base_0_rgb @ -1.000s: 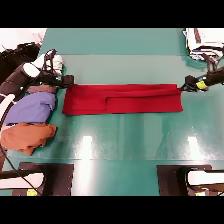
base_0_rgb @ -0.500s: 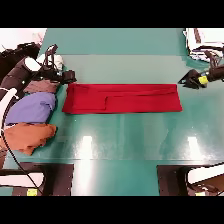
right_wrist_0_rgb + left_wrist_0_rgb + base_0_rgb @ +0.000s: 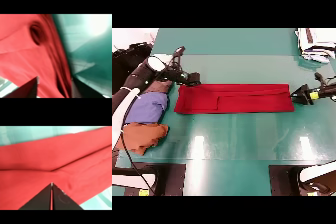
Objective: Fold the shirts.
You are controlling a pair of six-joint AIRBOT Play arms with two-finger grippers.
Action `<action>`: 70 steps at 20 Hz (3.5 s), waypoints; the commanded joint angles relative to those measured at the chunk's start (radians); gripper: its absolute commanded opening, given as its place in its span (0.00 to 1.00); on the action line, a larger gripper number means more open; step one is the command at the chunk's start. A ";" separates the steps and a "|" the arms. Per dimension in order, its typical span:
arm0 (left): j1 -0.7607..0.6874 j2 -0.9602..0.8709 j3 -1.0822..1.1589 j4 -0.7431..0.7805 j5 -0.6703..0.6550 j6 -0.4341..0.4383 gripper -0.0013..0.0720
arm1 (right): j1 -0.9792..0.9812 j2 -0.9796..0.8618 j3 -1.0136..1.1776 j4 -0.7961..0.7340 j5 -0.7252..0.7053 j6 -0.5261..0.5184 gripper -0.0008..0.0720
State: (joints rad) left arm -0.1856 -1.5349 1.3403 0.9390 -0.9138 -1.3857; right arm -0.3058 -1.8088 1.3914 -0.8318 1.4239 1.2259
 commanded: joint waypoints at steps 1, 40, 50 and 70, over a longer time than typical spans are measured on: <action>-0.079 -0.053 0.029 -0.013 0.046 -0.022 0.05 | 0.063 -0.043 0.038 0.026 -0.011 -0.033 0.40; 0.272 0.107 0.428 0.239 -0.202 -0.045 0.05 | 1.093 -0.029 0.485 0.473 -0.574 -0.227 0.15; 0.340 0.155 0.427 0.232 -0.292 -0.042 0.05 | 0.886 -0.011 0.413 0.288 -0.194 -0.130 0.41; 0.150 0.130 0.427 0.220 -0.292 -0.027 0.05 | 0.832 -0.255 0.380 0.260 -0.335 0.066 0.12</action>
State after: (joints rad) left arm 0.0044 -1.4029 1.7672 1.1595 -1.2060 -1.4128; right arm 0.4938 -2.0243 1.6794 -0.5789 1.0946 1.2900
